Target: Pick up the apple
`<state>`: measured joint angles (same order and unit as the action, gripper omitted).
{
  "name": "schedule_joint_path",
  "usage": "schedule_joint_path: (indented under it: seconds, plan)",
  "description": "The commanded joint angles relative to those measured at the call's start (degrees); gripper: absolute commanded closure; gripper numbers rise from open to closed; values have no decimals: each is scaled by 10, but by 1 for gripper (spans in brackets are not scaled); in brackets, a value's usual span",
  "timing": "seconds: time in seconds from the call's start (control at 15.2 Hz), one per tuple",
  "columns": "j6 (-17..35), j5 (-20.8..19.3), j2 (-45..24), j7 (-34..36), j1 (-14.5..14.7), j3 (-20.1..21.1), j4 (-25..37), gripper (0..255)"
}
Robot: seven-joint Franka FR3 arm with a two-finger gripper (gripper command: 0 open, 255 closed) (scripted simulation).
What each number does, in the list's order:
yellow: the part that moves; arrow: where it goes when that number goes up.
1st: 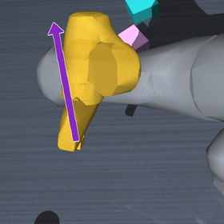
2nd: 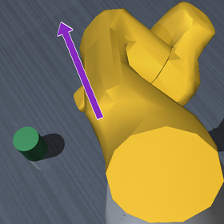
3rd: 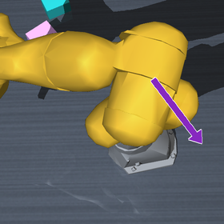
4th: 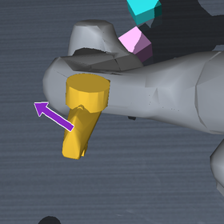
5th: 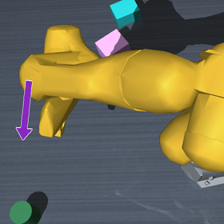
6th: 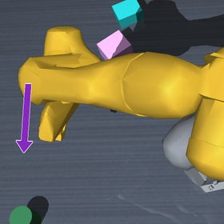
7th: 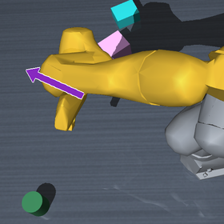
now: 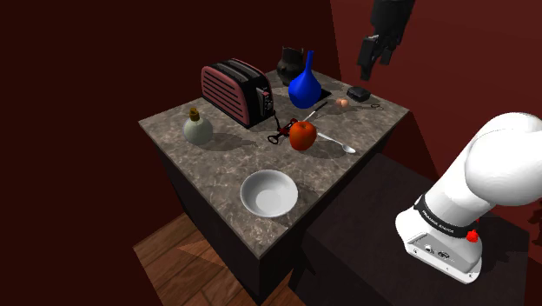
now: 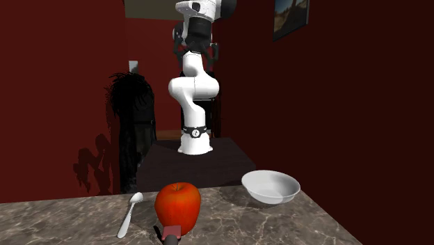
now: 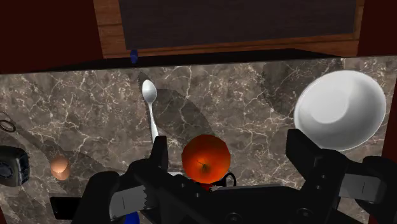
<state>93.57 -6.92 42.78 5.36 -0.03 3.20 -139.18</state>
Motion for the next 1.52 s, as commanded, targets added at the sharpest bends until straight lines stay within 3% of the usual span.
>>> schedule_joint_path:
  seconds: [0.0, 0.46, 0.73, 0.92, 1.19, 1.32, 1.45]
  plan:
    - [0, 0, 0, 0, 0, 0, 0, 0]
    - [197, -31, -7, -199, 25, -124, -110, 0]
    - [313, -32, -58, -323, 50, -204, -137, 0]
    - [395, -12, -116, -428, 86, -271, -139, 0]
    - [487, 65, -209, -599, 171, -376, -119, 0]
    - [518, 137, -261, -707, 235, -439, -99, 0]
    - [533, 243, -321, -836, 311, -507, -70, 0]
